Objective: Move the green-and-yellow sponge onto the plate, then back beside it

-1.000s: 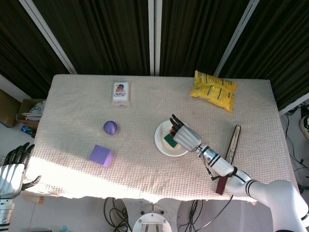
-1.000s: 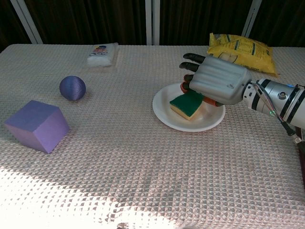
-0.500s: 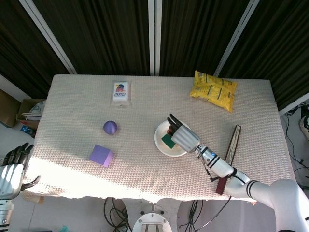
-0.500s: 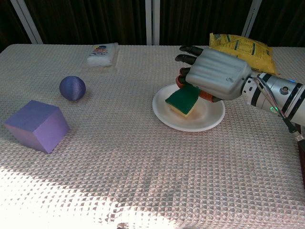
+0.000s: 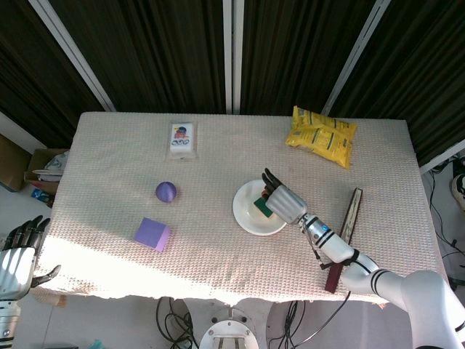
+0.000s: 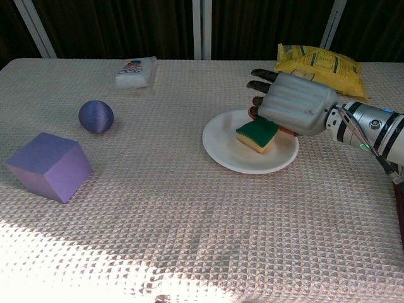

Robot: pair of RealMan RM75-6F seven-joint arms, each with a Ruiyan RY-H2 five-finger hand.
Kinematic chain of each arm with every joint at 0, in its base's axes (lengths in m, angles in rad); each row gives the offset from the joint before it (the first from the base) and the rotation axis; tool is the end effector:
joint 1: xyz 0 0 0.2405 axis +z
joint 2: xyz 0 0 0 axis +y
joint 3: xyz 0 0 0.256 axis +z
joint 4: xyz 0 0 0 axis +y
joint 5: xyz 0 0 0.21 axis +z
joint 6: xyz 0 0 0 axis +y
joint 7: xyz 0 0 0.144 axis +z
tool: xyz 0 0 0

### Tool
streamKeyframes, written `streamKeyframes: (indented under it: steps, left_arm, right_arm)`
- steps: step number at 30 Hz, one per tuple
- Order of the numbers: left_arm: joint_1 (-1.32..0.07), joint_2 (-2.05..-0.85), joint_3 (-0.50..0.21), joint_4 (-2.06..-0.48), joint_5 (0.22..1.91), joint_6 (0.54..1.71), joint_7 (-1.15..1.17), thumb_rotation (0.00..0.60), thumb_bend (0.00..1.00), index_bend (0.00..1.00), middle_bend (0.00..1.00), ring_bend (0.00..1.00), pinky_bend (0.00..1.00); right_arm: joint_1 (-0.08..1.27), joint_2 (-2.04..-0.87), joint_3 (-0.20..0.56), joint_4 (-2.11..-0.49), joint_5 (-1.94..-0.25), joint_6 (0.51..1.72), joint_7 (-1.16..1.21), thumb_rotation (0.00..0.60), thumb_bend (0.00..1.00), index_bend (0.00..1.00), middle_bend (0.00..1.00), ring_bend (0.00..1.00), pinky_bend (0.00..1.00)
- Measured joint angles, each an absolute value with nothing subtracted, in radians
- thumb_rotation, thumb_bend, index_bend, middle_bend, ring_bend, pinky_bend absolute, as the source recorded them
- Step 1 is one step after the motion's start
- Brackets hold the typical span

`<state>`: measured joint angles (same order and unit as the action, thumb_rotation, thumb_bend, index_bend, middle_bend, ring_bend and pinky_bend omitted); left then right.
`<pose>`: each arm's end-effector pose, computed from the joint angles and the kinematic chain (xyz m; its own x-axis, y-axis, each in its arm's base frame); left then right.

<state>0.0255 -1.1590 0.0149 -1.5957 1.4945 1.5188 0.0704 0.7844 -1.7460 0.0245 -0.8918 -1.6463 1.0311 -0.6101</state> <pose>-0.3311 0.1317 0.1438 0.4348 0.0830 0.8967 0.8923 0.0945 -0.4414 -0.1792 -0.3606 -0.0543 0.8761 0.3481 0.3336 -0.0902 -0.5615 0.8226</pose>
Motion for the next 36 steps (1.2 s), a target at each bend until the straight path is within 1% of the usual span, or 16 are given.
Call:
streamKeyframes:
  steps: [4,10,14,22,30,33,36]
  left_arm:
    - [0.028,-1.159,0.015,-1.595,1.495,1.523,0.067,0.600,0.16,0.07,0.03,0.05,0.10]
    - [0.029,-1.159,0.016,-1.594,1.497,1.524,0.068,0.600,0.16,0.07,0.03,0.05,0.10]
    - [0.032,-1.161,0.016,-1.593,1.494,1.525,0.065,0.600,0.16,0.07,0.03,0.05,0.10]
    - [0.033,-1.162,0.017,-1.588,1.494,1.523,0.061,0.600,0.16,0.07,0.03,0.05,0.10]
    - [0.033,-1.163,0.017,-1.587,1.493,1.522,0.061,0.600,0.16,0.07,0.03,0.05,0.10]
    - [0.033,-1.164,0.016,-1.589,1.495,1.524,0.062,0.600,0.16,0.07,0.03,0.05,0.10]
    - [0.034,-1.164,0.017,-1.588,1.495,1.524,0.059,0.600,0.16,0.07,0.03,0.05,0.10]
  right_arm:
    - [0.783,-1.738,0.041,-0.898,-1.634,1.043,-0.609,0.600,0.39,0.50,0.36,0.09,0.00]
    - [0.790,-1.723,0.046,-0.966,-1.649,1.075,-0.589,0.600,0.39,0.50,0.36,0.09,0.00]
    - [0.797,-1.725,0.026,-0.981,-1.662,1.053,-0.598,0.600,0.39,0.50,0.36,0.10,0.00]
    - [0.807,-1.744,-0.015,-0.945,-1.680,0.993,-0.653,0.600,0.39,0.50,0.36,0.12,0.00]
    - [0.808,-1.714,0.030,-0.997,-1.668,1.052,-0.638,0.600,0.39,0.50,0.36,0.12,0.00]
    - [0.817,-1.696,0.034,-1.023,-1.671,1.048,-0.651,0.600,0.39,0.50,0.37,0.12,0.00]
    - [0.822,-1.695,0.026,-1.027,-1.672,1.018,-0.663,0.600,0.40,0.50,0.37,0.12,0.00]
